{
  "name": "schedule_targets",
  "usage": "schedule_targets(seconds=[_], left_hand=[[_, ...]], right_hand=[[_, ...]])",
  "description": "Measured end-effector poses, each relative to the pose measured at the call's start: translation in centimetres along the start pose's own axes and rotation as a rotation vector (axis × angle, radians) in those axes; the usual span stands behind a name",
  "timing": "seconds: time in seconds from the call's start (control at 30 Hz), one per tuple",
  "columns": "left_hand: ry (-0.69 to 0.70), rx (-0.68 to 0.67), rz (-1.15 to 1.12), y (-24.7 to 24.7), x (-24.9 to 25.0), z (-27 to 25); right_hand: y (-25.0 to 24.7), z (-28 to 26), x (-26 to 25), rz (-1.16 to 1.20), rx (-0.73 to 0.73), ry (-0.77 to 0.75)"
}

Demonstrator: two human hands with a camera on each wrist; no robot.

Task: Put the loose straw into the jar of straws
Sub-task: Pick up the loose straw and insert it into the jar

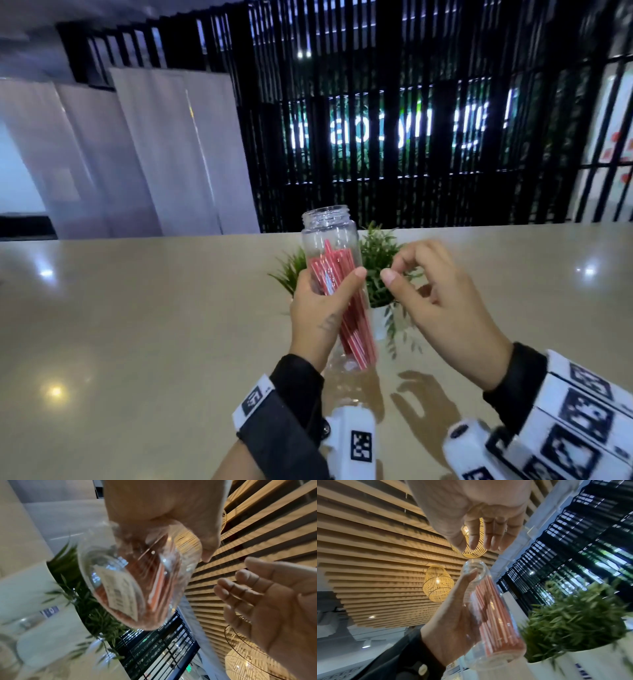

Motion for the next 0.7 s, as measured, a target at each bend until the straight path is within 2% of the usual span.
schedule_targets(seconds=[0.17,0.3,0.37,0.5,0.57,0.7], left_hand=[[0.031,-0.114,-0.013,5.8,1.6,-2.8],[0.038,-0.197,-0.032,9.8,2.8,-4.4],[0.019,-0.248,-0.069,11.8,3.1,-5.1],[-0.024,-0.320,-0.072,15.5,2.5,-6.1],[-0.053,-0.339,-0.045,17.3,1.5,-6.4],[-0.094,-0.380,0.018,20.2,0.3,-6.8]], right_hand=[[-8.6,-2.9,1.0,-0.145,0.065,0.082],[-15.6,-5.8,3.5,-0.215,0.082,0.260],[-18.9,-7.8,6.2,-0.282,0.065,0.408],[-23.5,-13.4,13.6,-0.419,-0.139,0.900],[-24.9,-16.3,16.3,-0.495,-0.240,1.072],[-26.0,-19.2,19.8,-0.696,-0.382,1.111]])
Point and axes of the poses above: each hand's wrist, its own z-axis towards the middle knuckle, its own y-axis out of the palm, x = y × z, the point moved 8 cm from there along z, towards the middle knuckle, and after that the axes turned 13 degrees about z, right-handed, at the moved point
